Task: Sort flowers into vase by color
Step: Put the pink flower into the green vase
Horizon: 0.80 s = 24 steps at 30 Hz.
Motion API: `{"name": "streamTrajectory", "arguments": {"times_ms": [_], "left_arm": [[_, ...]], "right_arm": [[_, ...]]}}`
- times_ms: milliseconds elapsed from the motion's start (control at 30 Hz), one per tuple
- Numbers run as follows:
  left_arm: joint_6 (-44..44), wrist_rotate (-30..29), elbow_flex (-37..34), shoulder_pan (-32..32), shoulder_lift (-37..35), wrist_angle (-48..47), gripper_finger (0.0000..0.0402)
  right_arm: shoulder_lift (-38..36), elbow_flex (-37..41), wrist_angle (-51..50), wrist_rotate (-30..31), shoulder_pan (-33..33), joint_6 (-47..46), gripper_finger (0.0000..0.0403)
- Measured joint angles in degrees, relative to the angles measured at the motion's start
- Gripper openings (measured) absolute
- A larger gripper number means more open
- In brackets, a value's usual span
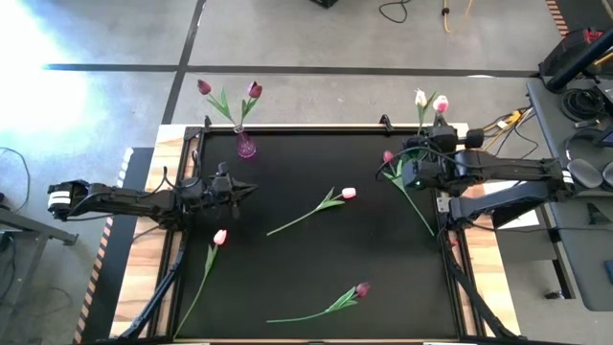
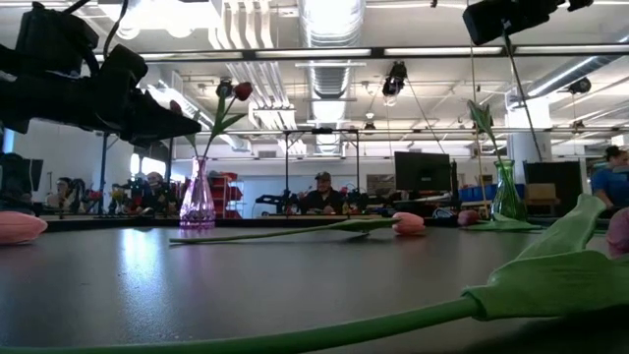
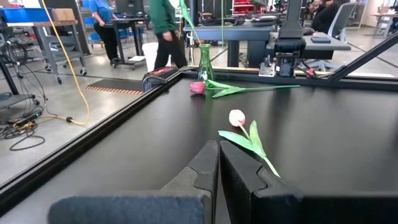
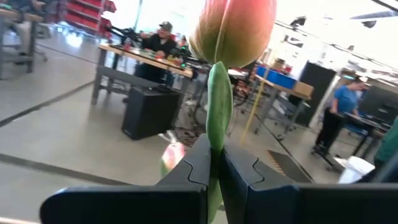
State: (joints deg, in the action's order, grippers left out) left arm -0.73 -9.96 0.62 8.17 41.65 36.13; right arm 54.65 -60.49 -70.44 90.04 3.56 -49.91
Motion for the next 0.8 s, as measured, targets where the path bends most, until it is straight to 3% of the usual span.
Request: {"name": "streamTrajectory", "arguments": {"times_ms": [267, 367, 600, 800], "left_arm": [[-0.48, 0.00, 0.00, 0.00, 0.42, 0.02, 0.0001], [-0.69, 0.00, 0.00, 0.01, 0.96, 0.01, 0.0001], [-1.51, 0.02, 0.00, 0.01, 2.32, 0.47, 0.0001], [-1.61, 0.02, 0.00, -0.01, 3.37, 0.90, 0.0001]], "right_arm": [[-0.13, -1.67, -0.03, -0.12, 3.25, 3.34, 0.0013], [-0.13, -2.12, 0.31, -3.50, 2.70, 8.22, 0.0013], [-0.24, -2.12, 3.43, -20.30, 2.60, 22.90, 0.0013], [-0.66, -1.73, 20.95, -44.72, 2.80, 45.84, 0.0013]]}}
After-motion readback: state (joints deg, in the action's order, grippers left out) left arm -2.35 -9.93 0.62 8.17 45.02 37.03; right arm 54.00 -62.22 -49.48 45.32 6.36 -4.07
